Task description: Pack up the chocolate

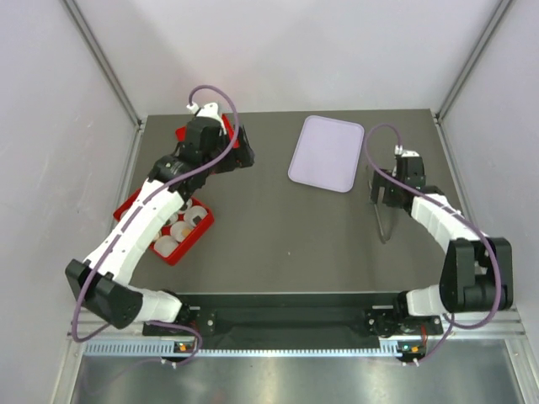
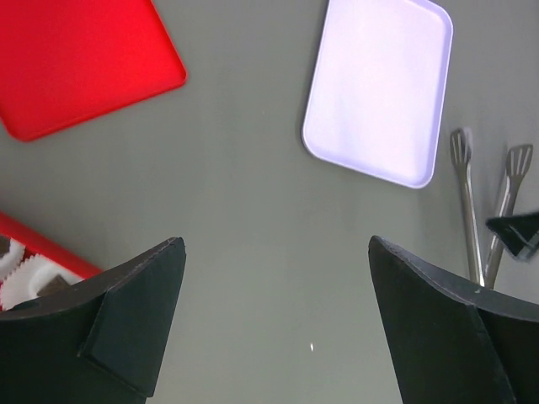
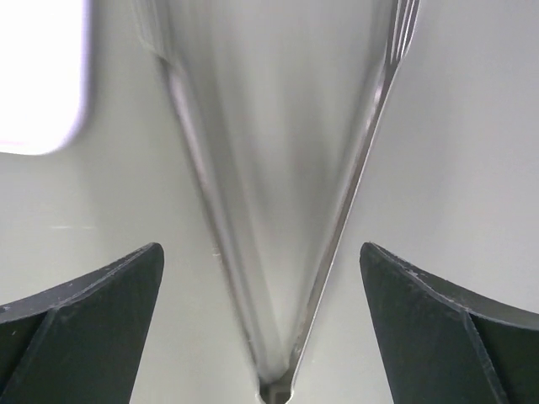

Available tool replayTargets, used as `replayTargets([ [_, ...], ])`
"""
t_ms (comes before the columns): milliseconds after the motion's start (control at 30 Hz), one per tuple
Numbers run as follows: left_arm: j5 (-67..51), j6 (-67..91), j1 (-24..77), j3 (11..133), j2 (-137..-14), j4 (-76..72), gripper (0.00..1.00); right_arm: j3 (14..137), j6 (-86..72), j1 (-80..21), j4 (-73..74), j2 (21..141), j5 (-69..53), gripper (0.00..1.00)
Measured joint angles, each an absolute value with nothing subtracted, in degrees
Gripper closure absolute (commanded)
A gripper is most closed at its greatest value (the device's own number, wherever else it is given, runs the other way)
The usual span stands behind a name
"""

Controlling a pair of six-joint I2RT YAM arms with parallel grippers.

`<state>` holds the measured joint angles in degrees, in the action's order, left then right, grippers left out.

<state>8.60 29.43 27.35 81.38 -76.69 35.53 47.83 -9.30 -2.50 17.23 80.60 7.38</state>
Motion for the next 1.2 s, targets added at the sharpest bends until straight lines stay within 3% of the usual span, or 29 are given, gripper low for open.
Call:
replayTargets([
  [467,16.1,23.35,22.63,98.19,-103.79,35.94,0.14,50.3,-17.19,-7.2,18.83,56.84,-7.64,0.0],
  [567,16.99,21.91,20.88,104.09,-111.79,37.17,0.23,49.84,-18.11,-7.49,18.24,53.8,-9.8,0.0],
  [633,17.17,21.39,19.86,109.56,-117.32,38.68,0.32,48.82,-18.39,-7.49,17.54,52.69,-10.55,0.0],
  [767,17.19,20.73,18.09,117.43,-127.15,39.53,0.38,46.37,-19.16,-7.51,16.82,52.36,-11.75,0.0],
  [1033,13.5,21.3,14.85,122.04,-137.93,40.64,0.34,45.87,-19.66,-7.51,15.16,55.57,-13.61,0.0],
  [1200,11.05,22.39,14.13,123.2,-140.55,39.94,0.37,45.74,-19.7,-7.51,13.98,56.58,-13.65,0.0],
])
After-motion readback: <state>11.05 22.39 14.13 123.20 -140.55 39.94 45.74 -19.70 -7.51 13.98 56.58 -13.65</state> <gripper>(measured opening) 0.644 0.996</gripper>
